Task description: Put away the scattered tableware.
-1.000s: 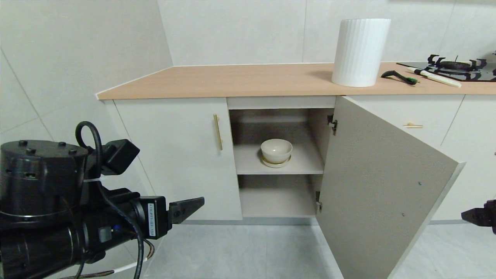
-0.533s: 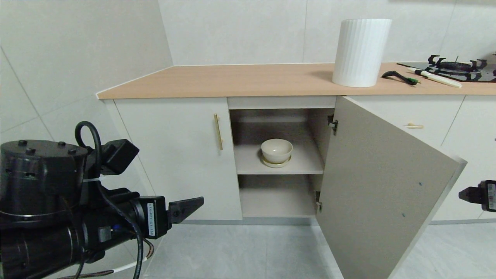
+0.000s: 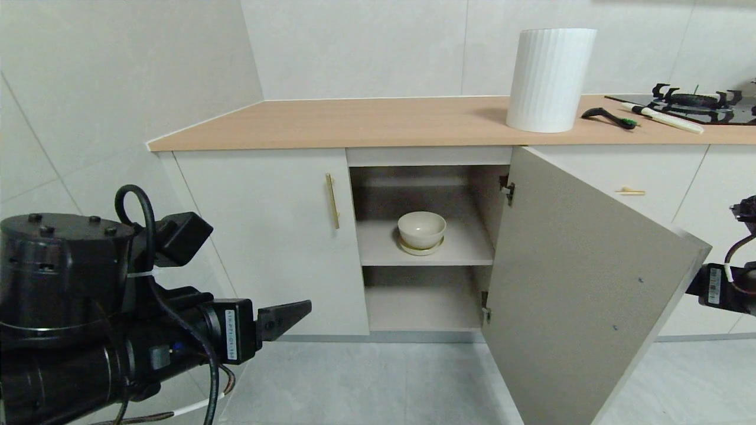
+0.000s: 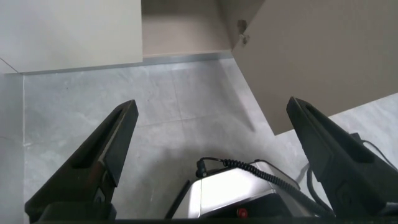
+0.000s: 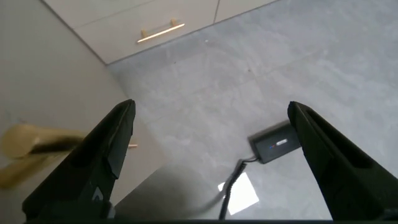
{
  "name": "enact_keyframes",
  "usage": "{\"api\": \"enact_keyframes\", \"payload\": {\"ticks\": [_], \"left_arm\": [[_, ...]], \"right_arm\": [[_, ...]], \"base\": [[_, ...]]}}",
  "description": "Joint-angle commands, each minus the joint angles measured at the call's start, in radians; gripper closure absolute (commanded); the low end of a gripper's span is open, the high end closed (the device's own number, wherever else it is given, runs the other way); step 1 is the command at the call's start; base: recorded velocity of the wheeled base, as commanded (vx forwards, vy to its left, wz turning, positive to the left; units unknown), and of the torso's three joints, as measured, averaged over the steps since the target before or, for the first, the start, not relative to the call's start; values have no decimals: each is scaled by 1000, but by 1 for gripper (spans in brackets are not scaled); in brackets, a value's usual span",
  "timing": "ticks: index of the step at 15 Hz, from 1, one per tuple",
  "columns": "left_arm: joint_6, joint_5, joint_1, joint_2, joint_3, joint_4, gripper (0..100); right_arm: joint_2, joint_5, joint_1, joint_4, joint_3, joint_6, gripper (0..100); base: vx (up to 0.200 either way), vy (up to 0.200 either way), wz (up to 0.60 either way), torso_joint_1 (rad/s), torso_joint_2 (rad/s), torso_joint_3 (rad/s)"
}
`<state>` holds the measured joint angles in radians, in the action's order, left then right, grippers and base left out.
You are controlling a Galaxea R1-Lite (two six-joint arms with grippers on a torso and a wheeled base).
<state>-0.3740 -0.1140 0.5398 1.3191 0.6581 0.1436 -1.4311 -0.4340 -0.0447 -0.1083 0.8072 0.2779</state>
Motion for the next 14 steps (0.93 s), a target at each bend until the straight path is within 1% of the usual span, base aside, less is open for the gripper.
{"api": "enact_keyframes", "payload": {"ticks": [1, 3, 4, 7, 8, 10, 13, 14], "left_arm": [[0, 1, 0, 0, 0, 1, 0], [0, 1, 0, 0, 0, 1, 0], [0, 1, 0, -1, 0, 1, 0], [0, 1, 0, -3, 0, 1, 0], [0, -1, 0, -3, 0, 1, 0], [0, -1, 0, -8, 2, 1, 0], [-2, -1, 0, -21, 8, 1, 0], [-2, -1, 0, -24, 8, 1, 0]], "right_arm": [[-28, 1, -41, -1, -2, 27, 0], [-28, 21, -78, -1, -14, 40, 0], [-28, 23, -90, -1, -17, 41, 0], [-29, 23, -170, 6, -30, 80, 0], [-29, 23, -179, 6, -31, 84, 0], [-46, 24, -247, 7, -31, 109, 0], [-97, 24, -317, 61, -26, 110, 0], [-132, 31, -359, 105, -22, 106, 0]], "base": [[0, 0, 0, 0, 0, 0], [0, 0, 0, 0, 0, 0], [0, 0, 0, 0, 0, 0], [0, 0, 0, 0, 0, 0], [0, 0, 0, 0, 0, 0], [0, 0, 0, 0, 0, 0], [0, 0, 0, 0, 0, 0], [0, 0, 0, 0, 0, 0]]}}
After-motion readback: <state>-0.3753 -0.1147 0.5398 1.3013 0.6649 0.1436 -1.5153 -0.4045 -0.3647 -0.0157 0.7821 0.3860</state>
